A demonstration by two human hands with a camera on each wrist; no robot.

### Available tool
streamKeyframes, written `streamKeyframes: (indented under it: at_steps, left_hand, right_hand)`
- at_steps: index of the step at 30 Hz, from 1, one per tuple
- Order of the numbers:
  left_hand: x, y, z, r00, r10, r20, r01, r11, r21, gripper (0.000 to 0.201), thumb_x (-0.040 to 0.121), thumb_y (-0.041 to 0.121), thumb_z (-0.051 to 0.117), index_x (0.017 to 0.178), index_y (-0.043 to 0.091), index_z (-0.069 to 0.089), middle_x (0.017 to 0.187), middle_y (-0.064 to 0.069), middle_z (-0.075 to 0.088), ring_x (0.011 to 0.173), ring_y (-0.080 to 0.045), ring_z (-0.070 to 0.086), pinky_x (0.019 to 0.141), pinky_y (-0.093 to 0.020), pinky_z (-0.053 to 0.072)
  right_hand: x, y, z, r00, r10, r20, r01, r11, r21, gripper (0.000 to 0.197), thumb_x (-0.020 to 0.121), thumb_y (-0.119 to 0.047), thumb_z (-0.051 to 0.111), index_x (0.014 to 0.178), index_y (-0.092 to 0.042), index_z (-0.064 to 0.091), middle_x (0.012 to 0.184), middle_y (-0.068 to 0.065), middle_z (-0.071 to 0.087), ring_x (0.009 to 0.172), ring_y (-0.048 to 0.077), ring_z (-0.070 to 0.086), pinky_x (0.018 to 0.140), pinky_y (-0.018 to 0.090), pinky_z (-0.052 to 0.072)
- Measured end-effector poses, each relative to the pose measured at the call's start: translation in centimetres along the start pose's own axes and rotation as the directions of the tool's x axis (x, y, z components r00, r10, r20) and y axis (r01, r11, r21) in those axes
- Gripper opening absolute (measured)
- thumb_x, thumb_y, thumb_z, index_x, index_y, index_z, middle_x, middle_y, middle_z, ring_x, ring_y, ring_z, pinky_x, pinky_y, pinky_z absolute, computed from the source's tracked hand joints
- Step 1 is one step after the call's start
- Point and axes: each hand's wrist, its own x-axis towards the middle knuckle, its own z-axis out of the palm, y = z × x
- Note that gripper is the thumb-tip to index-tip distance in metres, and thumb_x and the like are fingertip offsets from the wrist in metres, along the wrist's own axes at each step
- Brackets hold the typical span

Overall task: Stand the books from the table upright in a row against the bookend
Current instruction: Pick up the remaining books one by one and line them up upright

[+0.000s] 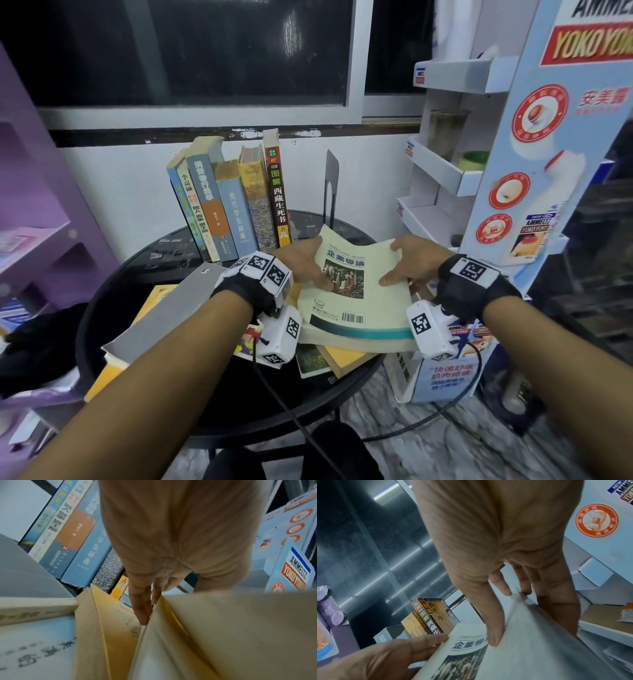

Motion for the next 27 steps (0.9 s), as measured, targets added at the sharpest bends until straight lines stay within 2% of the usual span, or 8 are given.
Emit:
streamKeyframes:
  at_steps: [3, 7, 11, 16, 19, 22, 25, 27]
  left_hand:
    - [-0.2, -0.5, -0.1, 0.999, 0.018, -0.047, -0.019, 1.0, -0.024, 0.07, 0.072, 0.004, 0.08, 0.131, 0.014, 0.044, 0.124, 0.002, 0.061, 0.116, -0.018, 0.055, 0.093, -0.032, 0.045]
    - [-0.8, -0.8, -0.2, 0.99, 0.029, -0.137, -0.037, 0.998, -0.053, 0.085, 0.071, -0.001, 0.08, 0.141, 0.016, 0.034, 0.131, 0.0, 0.056, 0.121, -0.017, 0.051, 0.097, -0.032, 0.042]
    - [-1.2, -0.7, -0.8, 0.983, 0.016, -0.182, -0.031, 0.997, -0.077, 0.104, 0.07, 0.0, 0.081, 0.15, 0.012, 0.015, 0.14, -0.003, 0.048, 0.123, -0.025, 0.049, 0.105, -0.04, 0.041]
    - [-1.7, -0.4, -1.5, 0.973, 0.044, -0.228, -0.099, 0.968, -0.232, 0.1, 0.068, -0.016, 0.073, 0.148, 0.022, 0.025, 0.11, 0.006, 0.051, 0.114, -0.025, 0.054, 0.088, -0.035, 0.046]
    - [-1.9, -0.3, -2.2, 0.96, 0.033, -0.277, -0.129, 0.933, -0.336, 0.116, 0.065, -0.019, 0.073, 0.153, 0.025, 0.012, 0.125, 0.0, 0.051, 0.112, -0.023, 0.055, 0.09, -0.042, 0.049]
    - [-2.3, 0.1, -3.2, 0.939, 0.043, -0.341, -0.173, 0.917, -0.359, 0.124, 0.063, -0.018, 0.076, 0.153, 0.032, 0.008, 0.133, -0.006, 0.054, 0.114, -0.025, 0.057, 0.091, -0.051, 0.051]
    - [-2.7, 0.8, -4.2, 0.908, 0.085, -0.411, -0.237, 0.912, -0.336, 0.123, 0.063, -0.018, 0.075, 0.152, 0.037, 0.009, 0.136, -0.006, 0.053, 0.119, -0.026, 0.054, 0.086, -0.049, 0.052]
    - [-2.7, 1.2, -4.8, 0.885, 0.107, -0.453, -0.278, 0.902, -0.33, 0.122, 0.062, -0.019, 0.074, 0.151, 0.038, 0.012, 0.129, -0.003, 0.055, 0.118, -0.026, 0.054, 0.083, -0.048, 0.052]
  right_hand:
    - [0.2, -0.4, -0.4, 0.999, -0.031, -0.037, 0.031, 1.0, -0.007, 0.079, 0.075, -0.006, 0.078, 0.142, -0.009, 0.035, 0.129, 0.01, 0.05, 0.095, 0.03, 0.063, 0.078, 0.042, 0.059]
    - [0.4, -0.6, -0.3, 0.987, -0.122, -0.105, 0.113, 0.99, -0.084, 0.088, 0.07, -0.012, 0.084, 0.144, -0.011, 0.036, 0.141, 0.008, 0.044, 0.114, 0.032, 0.056, 0.086, 0.045, 0.056]
    - [0.3, -0.7, -0.3, 0.978, -0.157, -0.139, 0.148, 0.987, -0.07, 0.086, 0.072, -0.01, 0.082, 0.145, -0.01, 0.036, 0.137, 0.009, 0.047, 0.107, 0.032, 0.059, 0.076, 0.042, 0.06]
    - [0.2, -1.5, -0.8, 0.942, -0.246, -0.228, 0.23, 0.968, -0.097, 0.085, 0.069, -0.011, 0.084, 0.142, -0.007, 0.041, 0.136, 0.01, 0.051, 0.109, 0.028, 0.058, 0.082, 0.042, 0.058]
    - [0.2, -1.9, -1.2, 0.91, -0.286, -0.3, 0.279, 0.958, -0.067, 0.081, 0.068, -0.01, 0.084, 0.139, -0.011, 0.044, 0.132, 0.009, 0.052, 0.103, 0.024, 0.056, 0.078, 0.039, 0.058]
    - [0.4, -2.4, -1.5, 0.874, -0.323, -0.364, 0.322, 0.945, -0.064, 0.095, 0.064, -0.015, 0.087, 0.145, -0.018, 0.037, 0.134, 0.011, 0.049, 0.117, 0.029, 0.052, 0.091, 0.047, 0.053]
    - [0.5, -2.8, -1.6, 0.839, -0.352, -0.415, 0.36, 0.931, -0.062, 0.103, 0.063, -0.019, 0.088, 0.147, -0.026, 0.029, 0.133, 0.01, 0.046, 0.12, 0.029, 0.048, 0.099, 0.049, 0.047]
    - [0.6, -3.2, -1.6, 0.808, -0.385, -0.446, 0.403, 0.913, -0.057, 0.107, 0.063, -0.019, 0.088, 0.148, -0.028, 0.025, 0.133, 0.01, 0.045, 0.122, 0.027, 0.047, 0.101, 0.047, 0.045]
